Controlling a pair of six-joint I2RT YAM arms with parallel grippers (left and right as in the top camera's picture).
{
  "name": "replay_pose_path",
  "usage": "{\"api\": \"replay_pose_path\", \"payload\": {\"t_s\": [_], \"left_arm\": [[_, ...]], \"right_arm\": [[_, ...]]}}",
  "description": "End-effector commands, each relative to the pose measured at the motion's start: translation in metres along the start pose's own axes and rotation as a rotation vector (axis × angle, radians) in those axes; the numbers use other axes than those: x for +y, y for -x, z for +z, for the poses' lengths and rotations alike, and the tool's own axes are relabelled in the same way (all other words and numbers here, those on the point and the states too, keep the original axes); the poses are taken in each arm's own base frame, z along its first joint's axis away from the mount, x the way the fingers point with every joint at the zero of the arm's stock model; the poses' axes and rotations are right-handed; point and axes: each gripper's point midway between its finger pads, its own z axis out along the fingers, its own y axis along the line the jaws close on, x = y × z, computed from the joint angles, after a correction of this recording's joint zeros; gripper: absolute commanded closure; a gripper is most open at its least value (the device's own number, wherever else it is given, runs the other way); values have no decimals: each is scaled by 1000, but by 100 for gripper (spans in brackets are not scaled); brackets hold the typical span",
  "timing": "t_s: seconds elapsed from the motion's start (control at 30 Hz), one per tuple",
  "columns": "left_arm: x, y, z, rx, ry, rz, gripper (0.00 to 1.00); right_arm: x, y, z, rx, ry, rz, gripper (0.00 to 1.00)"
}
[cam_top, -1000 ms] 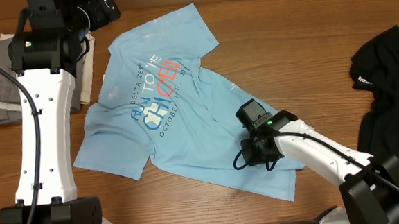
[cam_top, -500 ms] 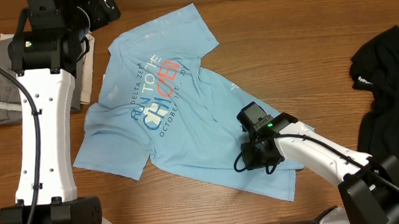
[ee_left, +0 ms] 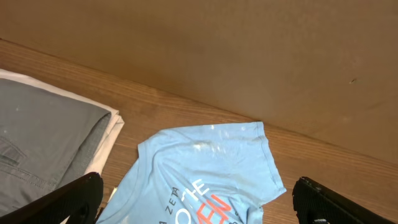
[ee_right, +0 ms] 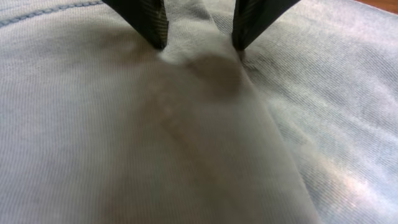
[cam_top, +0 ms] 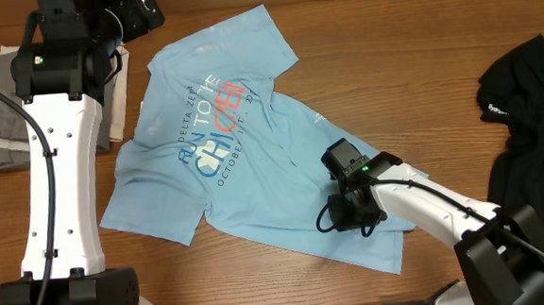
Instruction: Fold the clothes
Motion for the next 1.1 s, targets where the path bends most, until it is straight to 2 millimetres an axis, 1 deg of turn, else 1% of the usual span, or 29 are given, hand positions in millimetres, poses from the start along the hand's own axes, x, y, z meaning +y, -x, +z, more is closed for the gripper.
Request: {"api": "replay_pose_path", "payload": {"t_s": [0.0, 0.07, 0.17, 0.23, 0.27, 0.3, 0.33, 0.47, 0.63, 0.7, 0.77, 0.8, 0.87, 0.97, 1.07], "left_arm": [[1, 1, 1, -4, 4, -21, 0], [1, 1, 1, -4, 4, -21, 0], [1, 1, 1, -4, 4, -21, 0], [1, 1, 1, -4, 4, -21, 0], [1, 1, 1, -4, 4, -21, 0], [1, 1, 1, -4, 4, -21, 0], [1, 1, 1, -4, 4, -20, 0], [1, 1, 1, -4, 4, -21, 0], [1, 1, 1, -4, 4, -21, 0], [1, 1, 1, -4, 4, -21, 0], [1, 1, 1, -4, 4, -21, 0], [1, 1, 1, -4, 4, -21, 0], [1, 1, 1, -4, 4, -21, 0], [1, 1, 1, -4, 4, -21, 0], [1, 1, 1, -4, 4, -21, 0]], "right_arm": [[-6, -4, 15, 35, -31, 11, 69], [-6, -4, 15, 36, -30, 10, 70], [-6, -4, 14, 37, -30, 10, 81], [-6, -4, 14, 37, -30, 11, 86], [-6, -4, 14, 37, -30, 11, 92], [-6, -4, 14, 37, -31, 11, 95], [-6, -4, 13, 40, -31, 10, 96], [-9, 8, 2, 10, -69, 11, 96], [-21, 30, -28, -19, -117, 60, 96], [-30, 46, -46, -43, -107, 104, 96], [-40, 61, -59, -74, -94, 145, 96], [-48, 71, -68, -96, -85, 173, 96], [-58, 79, -77, -112, -71, 190, 96], [-68, 80, -80, -103, -44, 225, 96], [-65, 76, -80, -81, -8, 237, 96]]}}
